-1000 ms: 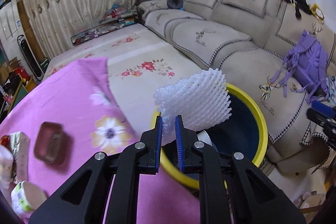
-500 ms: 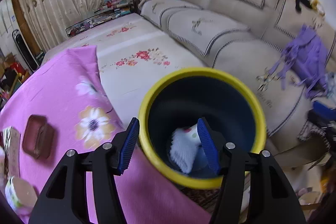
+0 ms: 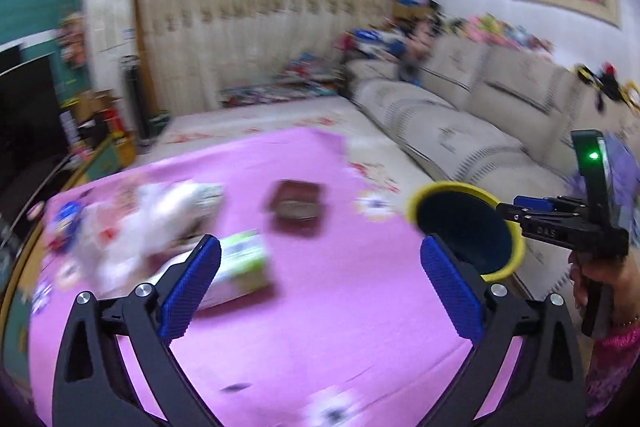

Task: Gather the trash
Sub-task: 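Grasp the brown plastic tray with the right gripper, then carry the brown tray to the bin and release it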

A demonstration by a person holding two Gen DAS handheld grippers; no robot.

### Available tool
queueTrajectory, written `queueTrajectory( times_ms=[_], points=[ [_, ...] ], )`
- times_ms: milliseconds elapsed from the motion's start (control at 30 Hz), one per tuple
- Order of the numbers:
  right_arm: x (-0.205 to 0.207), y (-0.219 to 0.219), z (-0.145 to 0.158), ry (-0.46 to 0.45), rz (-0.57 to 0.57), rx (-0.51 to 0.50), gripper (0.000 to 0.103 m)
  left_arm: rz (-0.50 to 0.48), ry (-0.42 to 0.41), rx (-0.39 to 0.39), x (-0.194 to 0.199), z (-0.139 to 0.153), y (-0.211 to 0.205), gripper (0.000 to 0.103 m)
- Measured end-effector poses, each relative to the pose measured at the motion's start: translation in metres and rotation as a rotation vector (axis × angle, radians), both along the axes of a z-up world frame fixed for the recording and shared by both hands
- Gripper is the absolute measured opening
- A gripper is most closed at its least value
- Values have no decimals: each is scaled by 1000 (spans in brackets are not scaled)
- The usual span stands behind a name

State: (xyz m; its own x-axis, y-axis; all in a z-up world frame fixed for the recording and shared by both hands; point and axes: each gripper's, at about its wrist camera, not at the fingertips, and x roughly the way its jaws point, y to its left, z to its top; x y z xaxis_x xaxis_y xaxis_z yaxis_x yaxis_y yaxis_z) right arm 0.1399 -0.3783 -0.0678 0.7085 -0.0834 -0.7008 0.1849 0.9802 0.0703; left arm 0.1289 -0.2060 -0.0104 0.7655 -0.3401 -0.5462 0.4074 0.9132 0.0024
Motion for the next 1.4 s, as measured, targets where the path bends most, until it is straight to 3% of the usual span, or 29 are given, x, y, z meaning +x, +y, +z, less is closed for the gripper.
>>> queueTrajectory(
  times_ms=[133, 267, 500, 733, 900, 1033, 1400],
  points=[
    [48, 48, 6, 8, 106, 12, 42, 123, -18, -32, -9, 2, 61, 98],
    [97, 94, 7, 28, 174, 8, 42, 185, -21, -45, -13, -1, 100, 98],
    [181, 130, -10, 115, 181, 42, 42, 208, -20, -64, -12, -9, 122, 98],
    [220, 149, -26, 183, 190, -17, 35, 228, 9, -88, -4, -18, 133, 98],
    [225, 149, -37, 207, 201, 8, 18, 225, 21, -95, -3, -23, 131, 98],
    [218, 149, -33, 181, 199, 21, 13, 217, 24, -90, -3, -26, 127, 98],
    [153, 109, 6, 56, 151, 76, 11, 204, 33, -86, -2, -30, 118, 98]
  ],
)
